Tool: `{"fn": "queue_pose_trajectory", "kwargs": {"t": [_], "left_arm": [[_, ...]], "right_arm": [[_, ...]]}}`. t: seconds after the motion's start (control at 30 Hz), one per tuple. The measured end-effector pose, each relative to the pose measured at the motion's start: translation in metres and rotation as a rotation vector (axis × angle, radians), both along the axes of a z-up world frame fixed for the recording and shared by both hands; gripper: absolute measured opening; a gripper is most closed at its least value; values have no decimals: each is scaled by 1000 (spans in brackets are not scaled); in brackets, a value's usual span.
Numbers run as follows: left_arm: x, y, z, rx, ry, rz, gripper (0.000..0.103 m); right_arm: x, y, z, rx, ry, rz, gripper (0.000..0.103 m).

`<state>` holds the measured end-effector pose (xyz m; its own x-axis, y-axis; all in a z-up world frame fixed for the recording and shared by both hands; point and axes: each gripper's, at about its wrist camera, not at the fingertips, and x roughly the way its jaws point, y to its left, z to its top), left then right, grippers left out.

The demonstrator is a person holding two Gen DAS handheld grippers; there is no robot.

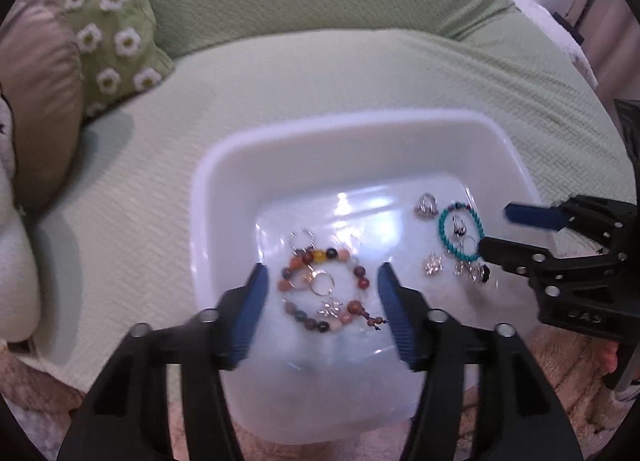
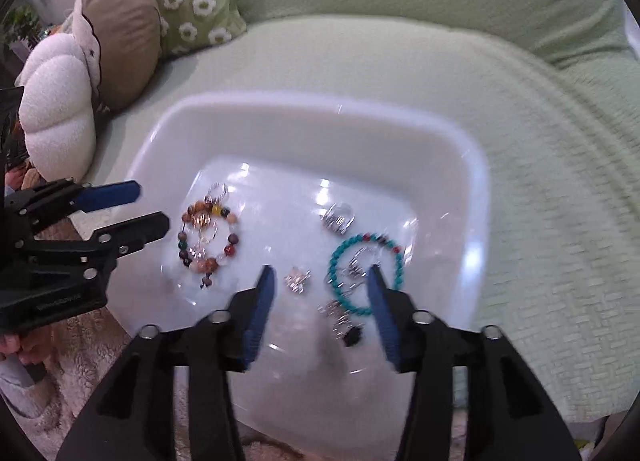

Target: Organize jewelry

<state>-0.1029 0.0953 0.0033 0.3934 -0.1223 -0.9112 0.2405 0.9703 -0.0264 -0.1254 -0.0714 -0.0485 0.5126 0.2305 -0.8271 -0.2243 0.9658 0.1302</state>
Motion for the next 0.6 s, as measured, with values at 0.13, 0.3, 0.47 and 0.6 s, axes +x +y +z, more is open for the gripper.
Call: {"fn": "queue_pose_trajectory", "kwargs": {"t": [0.13, 0.3, 0.47, 0.6], "left_arm": [[-6, 3, 12, 18, -83, 27, 67], [-15, 2, 23, 26, -189, 19, 86], [-17, -5, 14, 95, -194, -4, 87], [-10, 0, 1, 61, -150, 18, 87]], "right_arm": [[-11, -12, 9, -4, -88, 32, 74], [-17, -10, 0, -41, -118, 76, 79], [-22, -17, -8, -2, -115, 43, 82], [-27, -18, -5, -3, -169, 36, 84]]}}
